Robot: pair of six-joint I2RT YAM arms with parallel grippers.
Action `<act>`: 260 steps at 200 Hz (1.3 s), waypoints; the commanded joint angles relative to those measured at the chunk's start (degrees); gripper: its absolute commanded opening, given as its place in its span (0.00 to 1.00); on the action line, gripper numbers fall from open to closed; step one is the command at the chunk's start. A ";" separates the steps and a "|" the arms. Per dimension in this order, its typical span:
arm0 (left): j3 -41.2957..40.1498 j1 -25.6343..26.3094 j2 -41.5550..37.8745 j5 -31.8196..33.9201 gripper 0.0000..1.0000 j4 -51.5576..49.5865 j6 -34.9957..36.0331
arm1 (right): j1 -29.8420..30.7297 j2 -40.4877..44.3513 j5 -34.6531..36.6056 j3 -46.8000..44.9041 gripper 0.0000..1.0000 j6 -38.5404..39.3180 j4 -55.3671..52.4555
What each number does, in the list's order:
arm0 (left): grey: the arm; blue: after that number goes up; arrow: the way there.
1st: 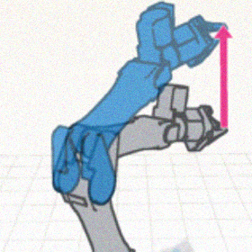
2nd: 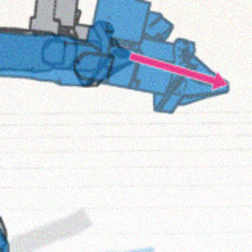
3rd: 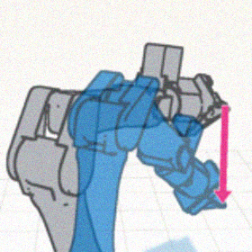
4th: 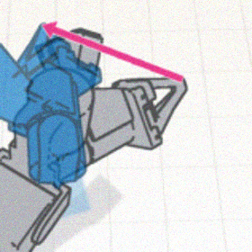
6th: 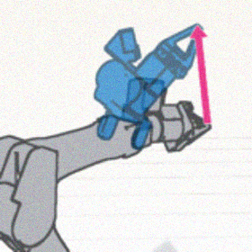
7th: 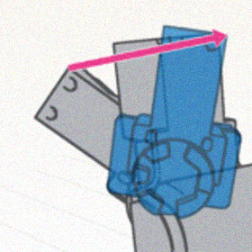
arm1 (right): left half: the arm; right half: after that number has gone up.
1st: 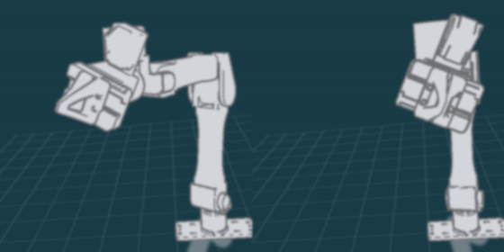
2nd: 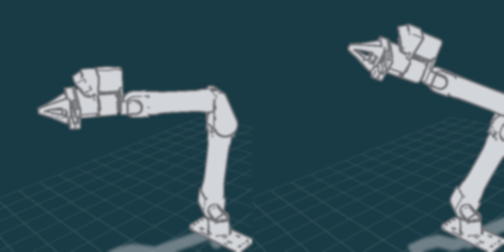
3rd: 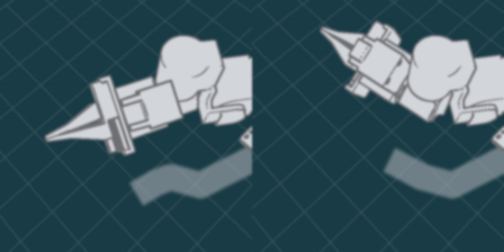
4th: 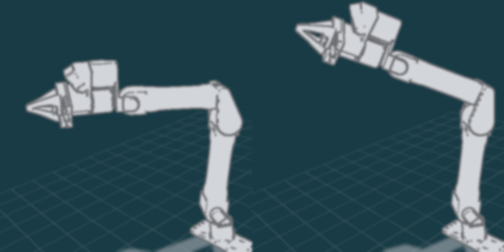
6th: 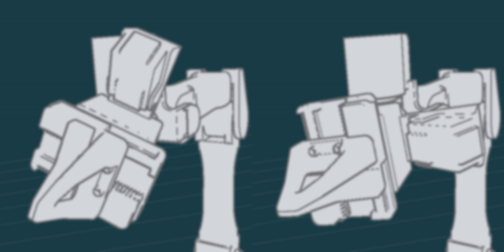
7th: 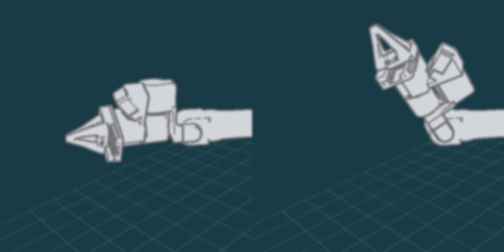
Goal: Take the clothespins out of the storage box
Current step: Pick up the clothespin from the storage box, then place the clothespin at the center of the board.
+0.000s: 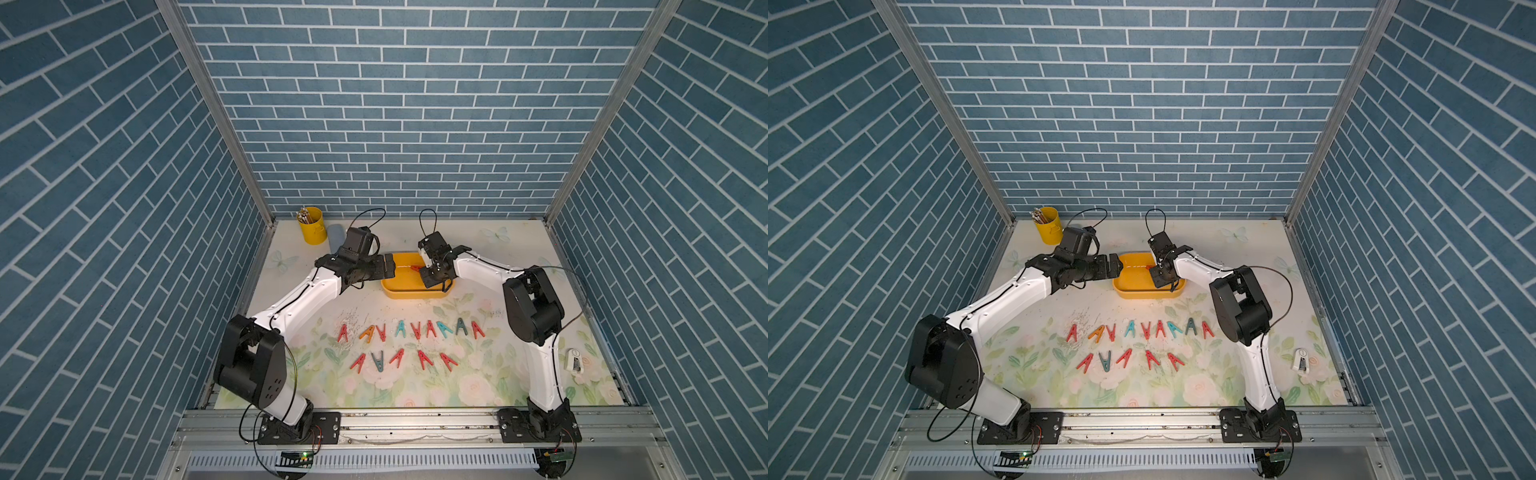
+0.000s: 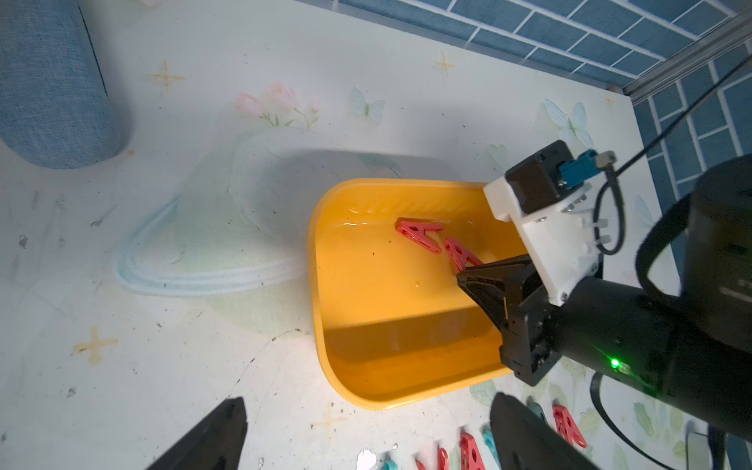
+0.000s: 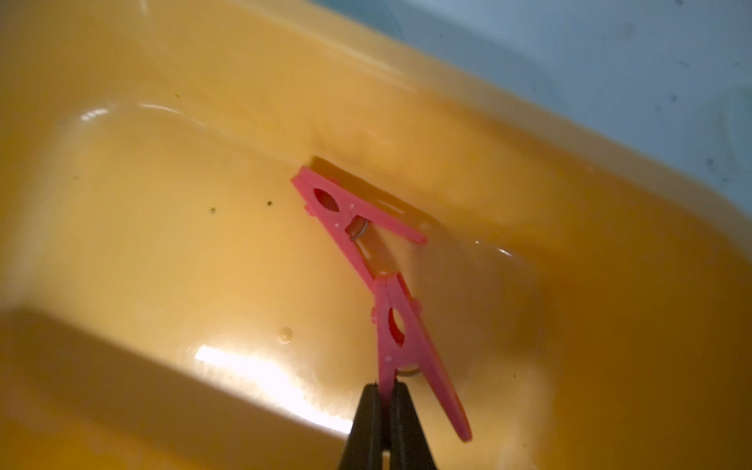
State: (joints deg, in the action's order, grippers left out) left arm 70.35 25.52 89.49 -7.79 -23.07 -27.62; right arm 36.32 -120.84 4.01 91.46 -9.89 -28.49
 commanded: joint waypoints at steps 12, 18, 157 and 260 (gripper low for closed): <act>-0.69 -0.34 -1.95 -1.82 1.00 1.40 0.02 | 0.62 8.20 0.85 -3.49 0.00 -4.99 -0.51; -0.76 -0.25 -1.88 -2.08 1.00 1.53 0.02 | 0.75 9.45 0.74 -4.63 0.00 -5.67 -0.38; 0.40 4.19 -0.99 -2.93 1.00 2.85 -1.07 | 7.44 42.64 1.53 -40.70 0.00 -22.64 0.41; 0.23 4.63 -0.11 -3.63 1.00 4.78 -3.45 | 15.18 57.88 2.42 -59.45 0.00 -35.91 -1.93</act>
State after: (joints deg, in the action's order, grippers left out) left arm 70.35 29.89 88.84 -11.00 -19.25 -30.41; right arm 49.47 -65.19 5.32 34.17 -39.70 -29.15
